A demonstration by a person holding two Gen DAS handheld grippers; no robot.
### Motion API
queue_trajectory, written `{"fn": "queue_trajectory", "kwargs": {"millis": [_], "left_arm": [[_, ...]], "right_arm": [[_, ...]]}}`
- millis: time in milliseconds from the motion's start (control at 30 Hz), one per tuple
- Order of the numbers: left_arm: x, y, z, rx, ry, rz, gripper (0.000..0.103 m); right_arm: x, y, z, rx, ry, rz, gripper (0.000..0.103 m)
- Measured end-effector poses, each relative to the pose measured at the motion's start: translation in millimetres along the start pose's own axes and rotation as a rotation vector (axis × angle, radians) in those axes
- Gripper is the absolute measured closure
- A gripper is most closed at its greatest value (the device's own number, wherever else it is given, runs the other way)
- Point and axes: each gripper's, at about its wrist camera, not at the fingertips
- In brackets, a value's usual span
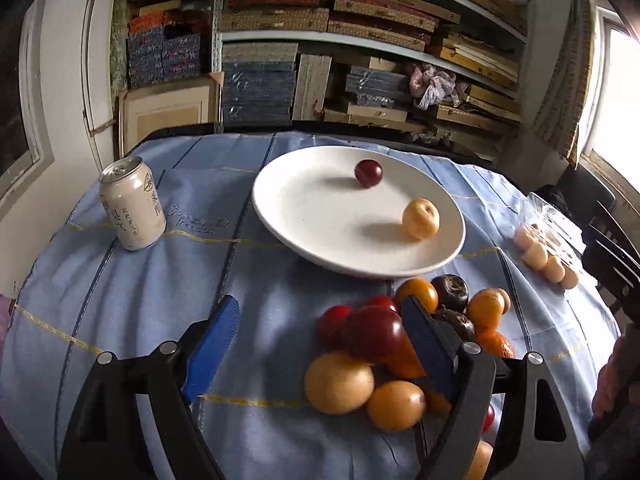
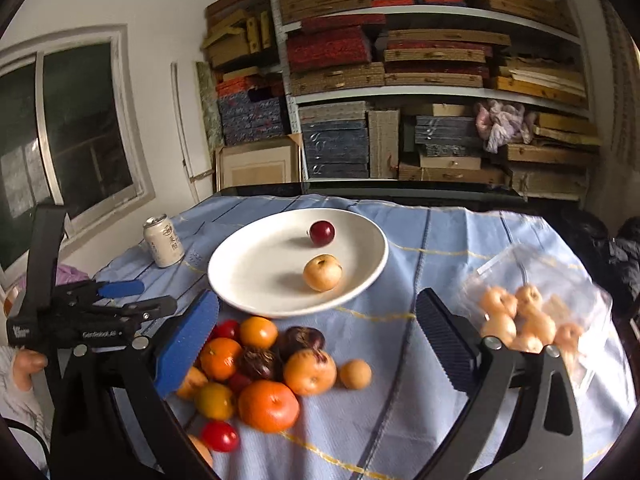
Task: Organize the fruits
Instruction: 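Grasp a small tan fruit with the right tool while the left tool grasps a dark red fruit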
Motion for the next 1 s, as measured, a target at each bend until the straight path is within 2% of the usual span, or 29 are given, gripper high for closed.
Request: {"fn": "queue_trajectory", "kwargs": {"millis": [200,400,600,633,767,967,1000], "left_arm": [[-11.5,-22.0,-9.9,0.034,-0.022,-0.096,0.019],[-18.8,-30.0,-19.5,-0.022,-0.006,-0.139,0.019],[-17.1,-23.2,-24.3,-0.055,0.001,-0.107,0.021],[-16.3,-21.3,-23.8,-0.062,-0.002,-0.100,0.023],[-15.2,-20.2,-25.3,-0.077,0.001,-0.098,0.044],[-18.9,-24.7,-30.9,-0.090,0.015,-0.120,0.062],[-19.3,-25.4,-31.0,-0.088,0.013,-0.125,0.062]], "right_arm": [[-7.2,-18.5,-10.9,0.011,0.036,-0.063,0.006],[-12.1,-16.0,-18.0,0.013,0.059,-0.062,0.006],[-12.9,-18.2,-26.0,0.001,0.083,-0.080,0.006],[-12.9,-19.8,-26.5,-0.001,0.088,-0.083,0.006],[-12.7,-21.8,-31.0,-0.008,0.107,-0.085,0.006],[-14.3,-22.1,-33.3,-0.010,0.125,-0.084,0.006],[-15.4,-22.1,-34.8,-0.010,0.132,-0.087,0.006]]}}
Point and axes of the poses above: each gripper's, at about its wrist camera, not at the fingertips, and z roughly against the way its jaws point, y to its left, x to its top, and after that the axes turned 3 degrees about x, right-handed
